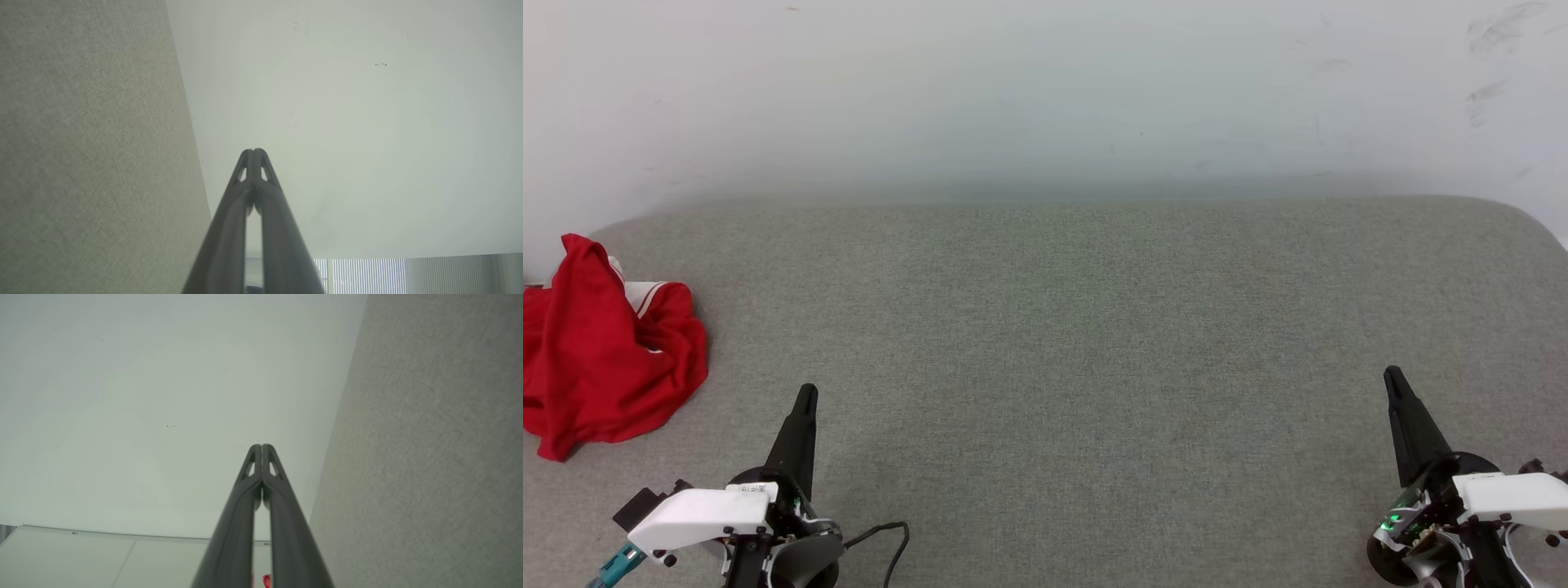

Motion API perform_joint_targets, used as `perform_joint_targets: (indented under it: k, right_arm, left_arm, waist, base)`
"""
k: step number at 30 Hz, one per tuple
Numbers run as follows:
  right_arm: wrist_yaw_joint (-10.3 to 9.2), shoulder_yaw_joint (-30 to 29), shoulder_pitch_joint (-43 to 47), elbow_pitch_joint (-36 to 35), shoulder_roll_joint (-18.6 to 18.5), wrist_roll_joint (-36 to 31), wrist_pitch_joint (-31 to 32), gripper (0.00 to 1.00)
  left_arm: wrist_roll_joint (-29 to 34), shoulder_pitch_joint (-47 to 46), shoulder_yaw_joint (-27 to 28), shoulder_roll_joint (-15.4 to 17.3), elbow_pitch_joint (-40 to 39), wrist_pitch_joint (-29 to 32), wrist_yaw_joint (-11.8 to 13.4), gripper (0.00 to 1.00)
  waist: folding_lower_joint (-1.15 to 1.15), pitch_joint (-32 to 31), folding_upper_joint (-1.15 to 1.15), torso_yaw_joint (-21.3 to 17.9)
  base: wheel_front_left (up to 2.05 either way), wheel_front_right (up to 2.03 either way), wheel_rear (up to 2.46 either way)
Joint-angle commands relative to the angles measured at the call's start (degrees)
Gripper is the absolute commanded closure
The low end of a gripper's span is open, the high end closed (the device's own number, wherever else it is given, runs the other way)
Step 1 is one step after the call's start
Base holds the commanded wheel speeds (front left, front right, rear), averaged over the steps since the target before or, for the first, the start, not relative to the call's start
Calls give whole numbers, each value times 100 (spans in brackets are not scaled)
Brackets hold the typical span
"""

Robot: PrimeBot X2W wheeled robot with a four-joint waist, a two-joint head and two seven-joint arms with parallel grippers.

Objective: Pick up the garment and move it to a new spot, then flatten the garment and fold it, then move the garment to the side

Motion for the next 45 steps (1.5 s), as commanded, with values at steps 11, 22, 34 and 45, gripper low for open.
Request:
perform_joint_targets:
  k: [11, 22, 34, 45]
  right_arm:
    - [-2, 2, -64, 4, 25, -24, 2, 100]
    - [-2, 3, -64, 4, 25, -24, 2, 100]
    - [0, 59, 121, 93, 2, -176, -171, 0]
    - [0, 21, 142, -163, 4, -1220, -471, 0]
  left_arm:
    - [8, -40, 11, -5, 0, 10, -16, 100]
    - [8, -40, 11, -5, 0, 9, -16, 100]
    - [106, 121, -59, -14, -20, -173, 1, 0]
    - [1030, 126, 110, -11, -209, -473, 7, 0]
  waist:
    - [0, 0, 0, 0]
    - [0, 0, 0, 0]
    - [0, 7, 0, -1]
    - [0, 26, 0, -3]
  base:
    - [0, 0, 0]
    - [0, 0, 0]
    - [0, 0, 0]
    - [0, 0, 0]
